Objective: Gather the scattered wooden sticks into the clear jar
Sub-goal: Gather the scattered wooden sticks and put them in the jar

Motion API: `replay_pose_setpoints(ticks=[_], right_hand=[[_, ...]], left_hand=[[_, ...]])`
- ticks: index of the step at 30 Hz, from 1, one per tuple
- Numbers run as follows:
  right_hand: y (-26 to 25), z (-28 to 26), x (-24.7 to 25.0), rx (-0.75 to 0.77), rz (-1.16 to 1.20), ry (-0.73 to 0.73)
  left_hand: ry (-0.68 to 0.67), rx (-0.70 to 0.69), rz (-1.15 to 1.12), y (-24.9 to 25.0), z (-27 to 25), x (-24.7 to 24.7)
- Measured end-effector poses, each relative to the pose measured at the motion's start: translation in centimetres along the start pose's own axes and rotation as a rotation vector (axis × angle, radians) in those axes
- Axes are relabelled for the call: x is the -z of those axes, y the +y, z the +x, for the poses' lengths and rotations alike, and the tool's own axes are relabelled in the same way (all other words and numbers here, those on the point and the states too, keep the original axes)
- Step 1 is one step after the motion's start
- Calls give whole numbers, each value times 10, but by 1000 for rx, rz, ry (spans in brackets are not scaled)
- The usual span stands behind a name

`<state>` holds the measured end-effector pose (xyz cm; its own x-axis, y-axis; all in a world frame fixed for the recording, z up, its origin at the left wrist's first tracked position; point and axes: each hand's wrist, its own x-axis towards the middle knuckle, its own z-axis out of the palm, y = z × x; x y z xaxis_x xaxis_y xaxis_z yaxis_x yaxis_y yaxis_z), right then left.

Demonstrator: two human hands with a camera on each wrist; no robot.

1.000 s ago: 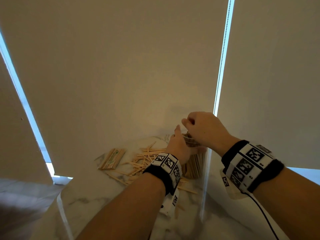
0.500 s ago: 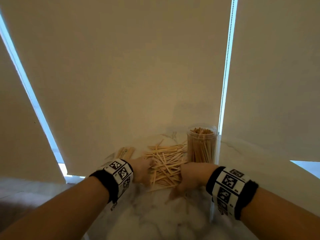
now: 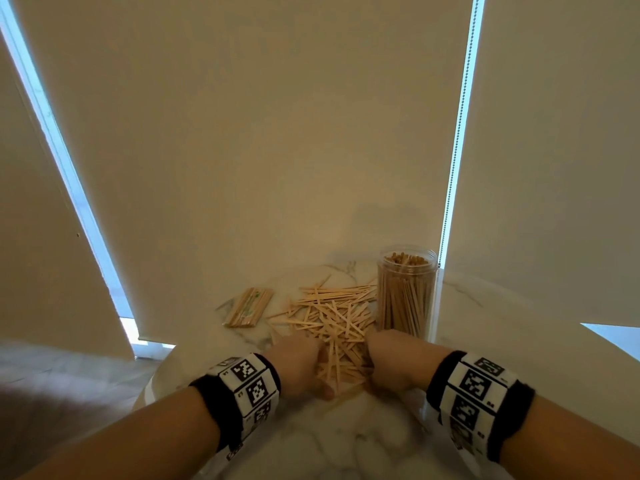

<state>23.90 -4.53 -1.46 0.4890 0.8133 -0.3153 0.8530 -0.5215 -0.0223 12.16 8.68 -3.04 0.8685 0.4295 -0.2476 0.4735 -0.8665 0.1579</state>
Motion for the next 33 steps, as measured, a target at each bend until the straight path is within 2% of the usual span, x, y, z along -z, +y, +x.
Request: replay_pose_setpoints(ticks=[3,8,14,24,30,33], right_hand=[[-2,-6,-1,27,-28,-17],[0,-21,0,94,-64,-71],[8,-35,-9,87,-73,-40],[32,-61,-27,31,-144,-64],[51,-75,-23,-50,-41,-16],[59,-78,-19,-22,67,32]], left_hand=[[52,-33,34,5,-5,-4],[48,-68,99,11,-9,-10],[50,-167,173,13,-12,-13],[-29,-182,302,13,-18,-18],[1,-179,201,8,-22,-21],[23,-155,86,4,-22,-16]])
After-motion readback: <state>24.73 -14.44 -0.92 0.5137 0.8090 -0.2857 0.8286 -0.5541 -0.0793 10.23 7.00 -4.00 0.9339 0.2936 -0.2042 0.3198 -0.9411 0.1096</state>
